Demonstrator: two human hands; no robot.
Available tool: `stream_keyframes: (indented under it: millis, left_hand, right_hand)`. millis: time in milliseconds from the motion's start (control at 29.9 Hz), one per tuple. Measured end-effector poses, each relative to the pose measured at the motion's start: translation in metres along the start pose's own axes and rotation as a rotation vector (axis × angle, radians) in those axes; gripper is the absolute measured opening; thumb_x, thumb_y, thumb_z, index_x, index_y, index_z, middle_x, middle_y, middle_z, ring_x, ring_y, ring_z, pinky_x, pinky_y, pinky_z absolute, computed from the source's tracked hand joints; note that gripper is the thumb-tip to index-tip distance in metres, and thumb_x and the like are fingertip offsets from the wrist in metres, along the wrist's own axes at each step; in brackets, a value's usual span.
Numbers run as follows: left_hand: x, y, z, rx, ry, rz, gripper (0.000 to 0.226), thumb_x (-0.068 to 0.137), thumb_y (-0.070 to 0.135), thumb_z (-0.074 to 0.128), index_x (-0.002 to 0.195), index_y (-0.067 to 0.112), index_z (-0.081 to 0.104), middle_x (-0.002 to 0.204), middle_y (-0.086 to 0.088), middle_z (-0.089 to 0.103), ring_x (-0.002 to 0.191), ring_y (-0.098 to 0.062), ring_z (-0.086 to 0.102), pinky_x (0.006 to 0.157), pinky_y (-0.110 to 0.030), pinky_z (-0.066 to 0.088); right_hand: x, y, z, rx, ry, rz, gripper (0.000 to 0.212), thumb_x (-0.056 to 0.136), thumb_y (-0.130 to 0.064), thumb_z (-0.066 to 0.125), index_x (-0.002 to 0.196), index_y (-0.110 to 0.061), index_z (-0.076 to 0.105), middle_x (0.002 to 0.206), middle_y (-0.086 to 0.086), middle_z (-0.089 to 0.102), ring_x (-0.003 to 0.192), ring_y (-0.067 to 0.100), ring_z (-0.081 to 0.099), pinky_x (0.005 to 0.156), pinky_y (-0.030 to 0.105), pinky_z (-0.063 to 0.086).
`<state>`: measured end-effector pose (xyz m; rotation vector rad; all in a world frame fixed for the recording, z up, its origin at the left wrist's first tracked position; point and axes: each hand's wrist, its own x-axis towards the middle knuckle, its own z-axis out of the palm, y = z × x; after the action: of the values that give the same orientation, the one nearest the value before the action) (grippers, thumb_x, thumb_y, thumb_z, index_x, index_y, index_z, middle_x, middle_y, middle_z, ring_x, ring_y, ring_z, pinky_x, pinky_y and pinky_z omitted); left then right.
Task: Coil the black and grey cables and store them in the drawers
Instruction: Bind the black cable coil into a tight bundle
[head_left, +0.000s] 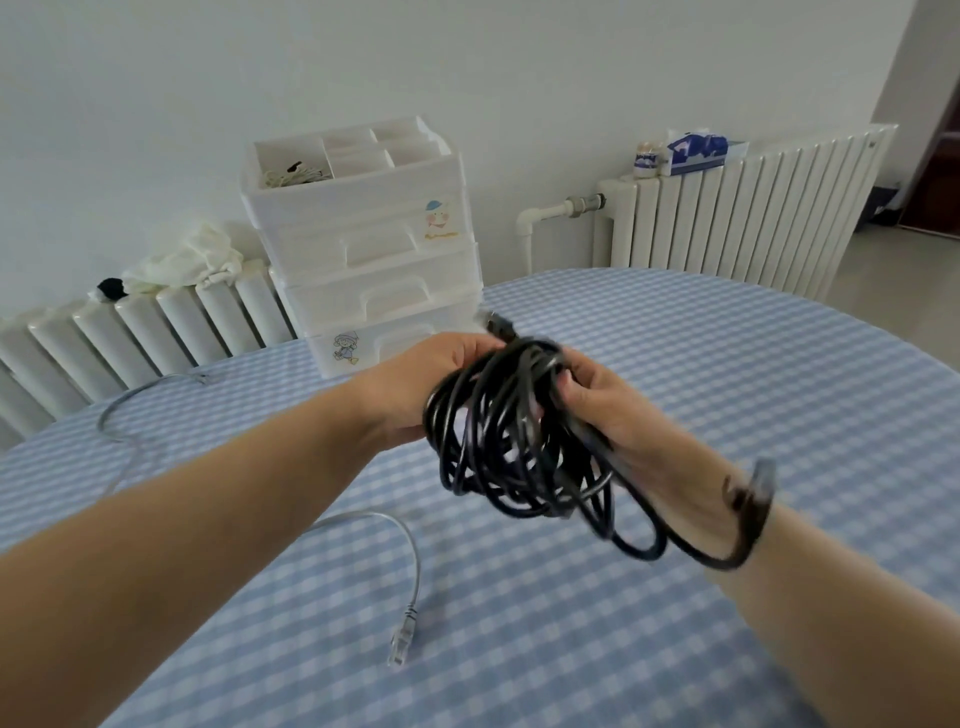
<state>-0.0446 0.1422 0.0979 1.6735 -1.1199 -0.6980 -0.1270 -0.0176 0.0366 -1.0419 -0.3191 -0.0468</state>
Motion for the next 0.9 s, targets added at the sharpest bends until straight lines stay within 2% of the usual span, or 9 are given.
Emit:
stream_keyframes:
  millis: [100,200,267,368,468,568,735,835,902]
  left_hand:
    - [0.006,-0.003,0.007,-0.109,0.118,0.141,0.022,0.063,0.036,0.078,0.075,0.019,0.072,0.070,-0.002,0.065,0.069,-0.016,0.059,0.067,-0.031,0.049]
    - [0.024,-0.016,0.011,-0.003,0.408,0.089,0.014,0.066,0.025,0.072,0.064,0.012,0.066,0.063,-0.003,0.063,0.062,-0.016,0.057,0.062,-0.033,0.049]
    - [0.033,-0.019,0.015,0.260,0.563,0.022,0.009,0.068,0.014,0.068,0.059,0.015,0.065,0.061,0.004,0.062,0.060,-0.005,0.057,0.062,-0.030,0.050]
    - [0.036,-0.016,0.025,0.517,0.651,0.055,0.015,0.069,0.003,0.068,0.065,0.017,0.068,0.063,0.015,0.060,0.059,0.003,0.055,0.058,-0.007,0.039]
    - [0.038,-0.019,0.025,1.002,0.686,0.252,0.007,0.076,0.011,0.070,0.072,0.016,0.070,0.069,0.013,0.060,0.073,-0.010,0.054,0.065,-0.016,0.030]
    - [0.041,-0.026,0.012,1.255,0.606,0.503,0.011,0.072,0.006,0.072,0.072,0.017,0.068,0.075,0.005,0.066,0.080,-0.020,0.057,0.071,-0.026,0.030]
    - [0.036,-0.024,0.005,1.235,0.468,0.501,0.018,0.088,0.014,0.049,0.082,0.007,0.065,0.080,-0.003,0.069,0.077,-0.025,0.064,0.072,-0.037,0.049]
    - [0.038,-0.012,0.010,0.941,0.598,0.173,0.012,0.093,0.014,0.053,0.086,0.009,0.061,0.073,0.005,0.060,0.064,-0.016,0.055,0.061,-0.027,0.041]
    - [0.041,-0.006,0.009,0.742,0.657,-0.010,0.013,0.094,0.017,0.058,0.081,0.014,0.059,0.068,0.009,0.055,0.060,-0.006,0.049,0.055,-0.020,0.036]
  right_hand:
    - [0.002,0.006,0.008,0.158,-0.094,0.007,0.036,0.091,-0.034,0.056,0.115,-0.011,0.068,0.103,0.004,0.073,0.085,0.008,0.067,0.087,0.030,0.055]
    - [0.008,0.007,0.011,0.413,-0.081,0.078,0.055,0.104,-0.034,0.021,0.115,-0.013,0.070,0.106,0.000,0.073,0.101,0.011,0.067,0.095,0.031,0.051]
    - [0.007,0.009,0.009,0.532,0.098,0.122,0.048,0.100,-0.035,0.034,0.105,-0.008,0.073,0.098,0.007,0.074,0.090,0.018,0.071,0.078,0.034,0.059]
    - [0.008,0.009,0.007,0.584,0.251,0.238,0.025,0.084,-0.029,0.061,0.092,-0.007,0.070,0.082,0.006,0.069,0.069,0.018,0.069,0.053,0.029,0.059]
    - [0.008,0.010,0.004,0.653,0.270,0.361,0.016,0.066,-0.015,0.072,0.070,-0.010,0.057,0.060,0.002,0.059,0.053,0.015,0.062,0.044,0.025,0.055]
    - [0.005,0.006,0.002,0.707,0.257,0.473,0.021,0.071,-0.020,0.063,0.056,-0.012,0.051,0.048,-0.002,0.049,0.041,0.012,0.050,0.037,0.019,0.048]
    - [0.004,-0.012,0.000,0.239,0.354,0.566,0.043,0.086,-0.026,0.036,0.045,-0.017,0.045,0.038,-0.004,0.036,0.031,0.008,0.034,0.030,0.014,0.025]
    - [0.006,-0.015,-0.005,-0.145,0.496,0.256,0.054,0.102,-0.041,0.033,0.062,-0.012,0.055,0.050,0.005,0.054,0.037,0.014,0.041,0.038,0.022,0.033]
    - [0.005,-0.013,-0.014,-0.623,0.587,-0.090,0.032,0.104,-0.030,0.036,0.085,-0.015,0.057,0.068,0.003,0.065,0.052,0.016,0.057,0.051,0.031,0.048]
